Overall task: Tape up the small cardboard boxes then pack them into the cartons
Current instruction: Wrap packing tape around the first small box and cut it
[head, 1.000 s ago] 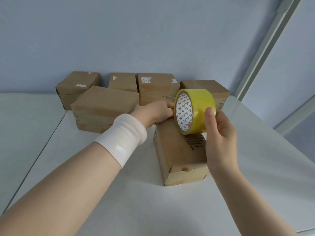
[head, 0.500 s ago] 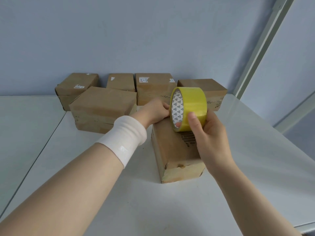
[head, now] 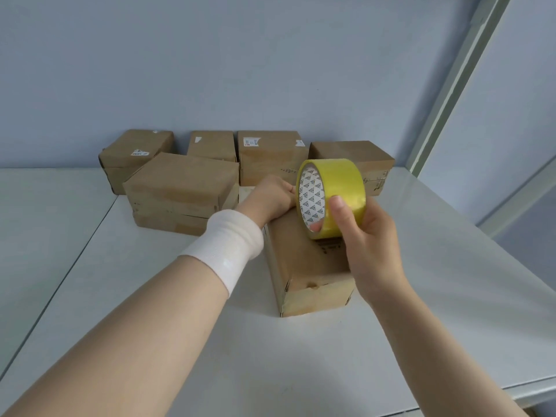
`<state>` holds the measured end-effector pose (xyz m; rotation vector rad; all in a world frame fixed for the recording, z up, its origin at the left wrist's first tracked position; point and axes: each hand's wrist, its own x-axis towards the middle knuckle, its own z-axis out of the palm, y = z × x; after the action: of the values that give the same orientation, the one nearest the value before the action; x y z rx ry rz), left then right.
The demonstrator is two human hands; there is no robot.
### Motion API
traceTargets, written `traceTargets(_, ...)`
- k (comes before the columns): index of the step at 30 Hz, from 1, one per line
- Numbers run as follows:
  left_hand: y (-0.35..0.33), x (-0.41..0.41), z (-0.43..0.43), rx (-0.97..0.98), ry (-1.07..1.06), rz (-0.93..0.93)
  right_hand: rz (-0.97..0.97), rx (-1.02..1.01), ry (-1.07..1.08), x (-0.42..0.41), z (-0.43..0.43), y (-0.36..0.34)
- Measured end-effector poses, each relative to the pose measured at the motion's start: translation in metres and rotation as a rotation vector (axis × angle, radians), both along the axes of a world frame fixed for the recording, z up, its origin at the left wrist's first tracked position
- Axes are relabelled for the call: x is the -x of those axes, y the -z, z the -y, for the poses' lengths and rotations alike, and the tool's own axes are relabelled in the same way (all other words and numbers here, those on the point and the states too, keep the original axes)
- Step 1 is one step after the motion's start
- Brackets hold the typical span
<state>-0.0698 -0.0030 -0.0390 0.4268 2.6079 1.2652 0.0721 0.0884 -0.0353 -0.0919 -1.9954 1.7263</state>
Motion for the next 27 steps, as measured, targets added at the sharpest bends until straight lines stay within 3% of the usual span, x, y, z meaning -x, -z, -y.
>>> traceTargets(4,0.005,0.0,0.001,-0.052,0.011,-0.066,-0.018,0.154,0.05,-0.027,-0.005,-0.017)
traceTargets(8,0.007,-0.002,0.004,-0.129,0.049,-0.058,0.036,0.043,0.103,-0.066,-0.007,-0.021)
traceTargets(17,0.005,-0.008,0.003,-0.038,0.027,-0.123,0.348,-0.032,0.139,-0.108,-0.005,0.028)
traceTargets(22,-0.014,-0.016,0.001,0.105,0.18,-0.404,0.32,0.011,0.144,-0.093,-0.006,0.028)
traceTargets(24,-0.02,-0.023,-0.003,0.176,0.294,-0.432,0.315,0.001,0.142,-0.088,-0.007,0.029)
traceTargets(27,-0.01,-0.032,-0.014,0.62,0.484,-0.398,0.328,-0.026,0.139,-0.079,-0.007,0.031)
